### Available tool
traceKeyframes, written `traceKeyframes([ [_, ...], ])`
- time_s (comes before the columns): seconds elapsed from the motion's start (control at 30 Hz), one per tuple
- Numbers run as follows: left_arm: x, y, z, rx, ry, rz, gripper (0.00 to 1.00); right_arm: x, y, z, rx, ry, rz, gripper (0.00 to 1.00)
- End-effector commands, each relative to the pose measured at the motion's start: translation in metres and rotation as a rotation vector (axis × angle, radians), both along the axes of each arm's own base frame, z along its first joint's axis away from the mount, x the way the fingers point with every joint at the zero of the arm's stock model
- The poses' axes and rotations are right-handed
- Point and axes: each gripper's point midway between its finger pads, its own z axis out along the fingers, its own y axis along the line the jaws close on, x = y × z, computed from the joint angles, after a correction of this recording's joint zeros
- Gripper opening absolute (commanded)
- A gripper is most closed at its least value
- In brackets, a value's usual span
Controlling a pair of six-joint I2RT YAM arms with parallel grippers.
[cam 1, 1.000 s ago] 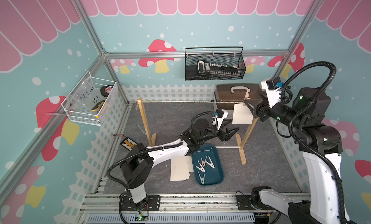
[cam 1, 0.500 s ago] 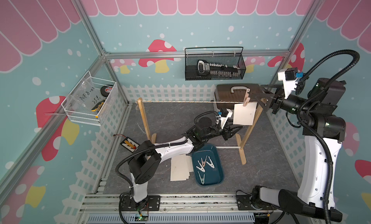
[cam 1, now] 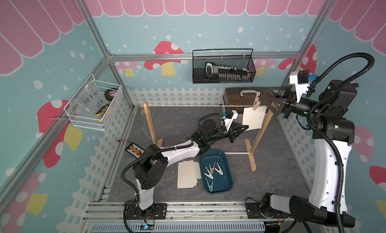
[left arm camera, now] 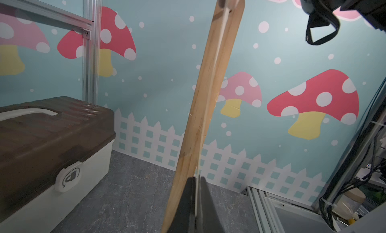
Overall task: Remove the postcards from the strings
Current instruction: Pinch the postcard on the clothesline.
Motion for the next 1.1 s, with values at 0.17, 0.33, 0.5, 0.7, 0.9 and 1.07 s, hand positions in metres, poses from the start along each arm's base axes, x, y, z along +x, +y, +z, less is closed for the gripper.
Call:
traceKeyframes([
  [0.17,-0.009,0.004,0.02,-0.035,-0.042,-0.095,0.01,0.002,0.002,-0.006,0.013,0.017,0.059,0.69],
  [0.33,-0.012,0.005,0.024,-0.032,-0.041,-0.122,0.01,0.006,0.002,-0.009,0.027,0.044,0.062,0.69],
  [0.5,-0.014,0.005,0.026,-0.03,-0.044,-0.136,0.0,0.011,0.002,-0.014,0.034,0.065,0.066,0.69],
  [0.7,-0.014,0.004,0.027,-0.026,-0.043,-0.142,0.0,0.016,0.006,-0.019,0.039,0.088,0.083,0.69],
  [0.9,-0.014,0.005,0.028,-0.025,-0.045,-0.147,0.0,0.021,0.011,-0.025,0.033,0.108,0.097,0.69],
  [1.07,-0.014,0.004,0.027,-0.021,-0.041,-0.149,0.0,0.021,0.018,-0.027,0.03,0.116,0.127,0.69],
])
